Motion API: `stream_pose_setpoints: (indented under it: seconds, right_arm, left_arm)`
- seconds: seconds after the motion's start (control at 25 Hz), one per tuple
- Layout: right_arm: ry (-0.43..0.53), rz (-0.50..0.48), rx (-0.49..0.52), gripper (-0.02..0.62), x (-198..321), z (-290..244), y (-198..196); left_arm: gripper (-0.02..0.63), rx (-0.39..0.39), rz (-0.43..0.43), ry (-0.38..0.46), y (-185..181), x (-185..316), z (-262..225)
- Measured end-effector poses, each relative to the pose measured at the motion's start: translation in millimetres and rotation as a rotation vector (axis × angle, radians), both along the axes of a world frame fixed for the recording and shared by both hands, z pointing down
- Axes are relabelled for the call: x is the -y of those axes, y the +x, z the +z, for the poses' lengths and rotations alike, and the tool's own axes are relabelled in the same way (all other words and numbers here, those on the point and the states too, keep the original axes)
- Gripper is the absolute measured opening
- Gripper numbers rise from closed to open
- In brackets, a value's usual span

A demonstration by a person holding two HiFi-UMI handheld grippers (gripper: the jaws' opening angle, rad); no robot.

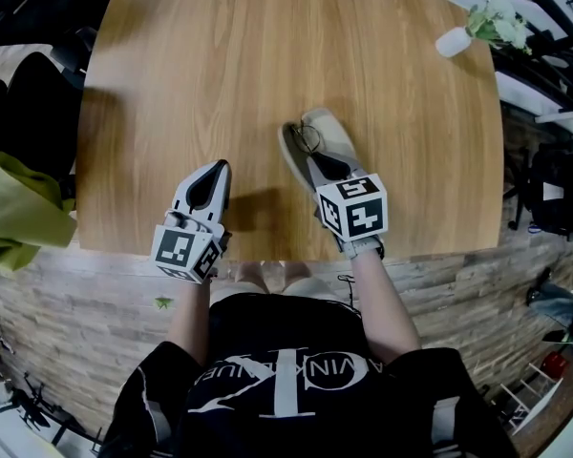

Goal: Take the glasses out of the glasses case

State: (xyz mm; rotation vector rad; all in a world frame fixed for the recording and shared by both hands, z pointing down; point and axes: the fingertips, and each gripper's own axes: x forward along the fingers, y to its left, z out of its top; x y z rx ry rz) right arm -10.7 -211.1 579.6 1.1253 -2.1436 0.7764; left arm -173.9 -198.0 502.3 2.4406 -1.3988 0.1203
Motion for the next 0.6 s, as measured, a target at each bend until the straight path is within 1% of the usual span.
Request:
stream_pose_setpoints:
  seconds: [0.4,0.6]
  right_arm:
    - [0.026,0.029,0.057,0.041,-2.0,-17.9,6.7]
    - [0.056,0.045,0.103,0.041,-0.8,-31.5,8.3]
  left_arm:
    - [0.015,0.007,0.013,0.017,4.4,-2.5,-14.0]
    - [0.015,0.014,0.014,0.034,2.9,-0.9,-22.8]
